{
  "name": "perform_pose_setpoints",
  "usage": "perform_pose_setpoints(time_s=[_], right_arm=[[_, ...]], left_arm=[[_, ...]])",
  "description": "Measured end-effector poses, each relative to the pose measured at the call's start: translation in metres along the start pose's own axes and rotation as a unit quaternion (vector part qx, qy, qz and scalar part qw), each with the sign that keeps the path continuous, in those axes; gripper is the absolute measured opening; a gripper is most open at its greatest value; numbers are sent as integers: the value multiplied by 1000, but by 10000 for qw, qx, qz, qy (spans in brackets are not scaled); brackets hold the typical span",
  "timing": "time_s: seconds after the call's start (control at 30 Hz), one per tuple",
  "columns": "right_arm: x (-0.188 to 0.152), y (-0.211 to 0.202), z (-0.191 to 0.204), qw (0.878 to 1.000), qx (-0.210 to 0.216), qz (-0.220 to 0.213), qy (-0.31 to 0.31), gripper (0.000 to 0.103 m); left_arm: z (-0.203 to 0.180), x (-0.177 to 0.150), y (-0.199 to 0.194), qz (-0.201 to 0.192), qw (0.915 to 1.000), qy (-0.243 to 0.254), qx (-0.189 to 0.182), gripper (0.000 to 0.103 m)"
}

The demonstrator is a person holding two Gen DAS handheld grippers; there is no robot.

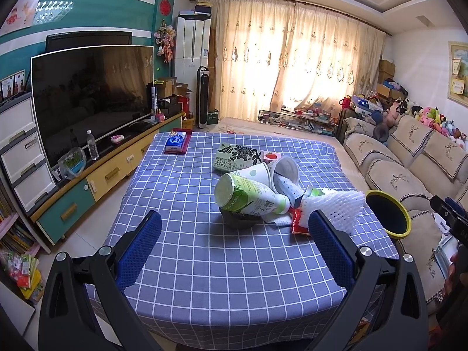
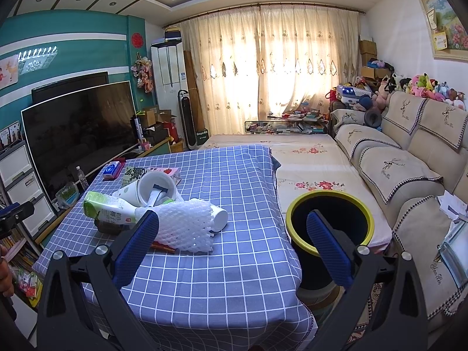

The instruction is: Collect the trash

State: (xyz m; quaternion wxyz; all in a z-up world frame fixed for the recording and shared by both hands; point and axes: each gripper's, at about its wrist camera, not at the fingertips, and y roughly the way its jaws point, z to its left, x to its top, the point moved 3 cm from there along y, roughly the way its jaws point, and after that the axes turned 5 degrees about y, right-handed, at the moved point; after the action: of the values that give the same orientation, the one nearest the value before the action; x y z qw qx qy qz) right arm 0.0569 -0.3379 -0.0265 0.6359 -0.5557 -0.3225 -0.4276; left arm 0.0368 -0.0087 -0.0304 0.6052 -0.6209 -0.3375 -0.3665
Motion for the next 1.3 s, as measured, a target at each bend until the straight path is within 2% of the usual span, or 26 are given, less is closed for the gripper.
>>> perform_pose_setpoints(time_s=[0.67,0.77,0.9,1.3], right_arm=[[-4,11,-1,10000,33,56,-32,96],[-3,26,-6,9999,99,113,-19,96],[-5,57,-9,9988,225,429,-38,96],[-12,155,15,9870,1021,1237,-41,96]], left_arm=[[-2,-5,9,68,10000,-3,9,99],[-2,-6,11,115,9999,-11,0,99],[-1,-7,17,181,9998,9,3,99],[-6,-15,52,392,9991,111,-67,99]])
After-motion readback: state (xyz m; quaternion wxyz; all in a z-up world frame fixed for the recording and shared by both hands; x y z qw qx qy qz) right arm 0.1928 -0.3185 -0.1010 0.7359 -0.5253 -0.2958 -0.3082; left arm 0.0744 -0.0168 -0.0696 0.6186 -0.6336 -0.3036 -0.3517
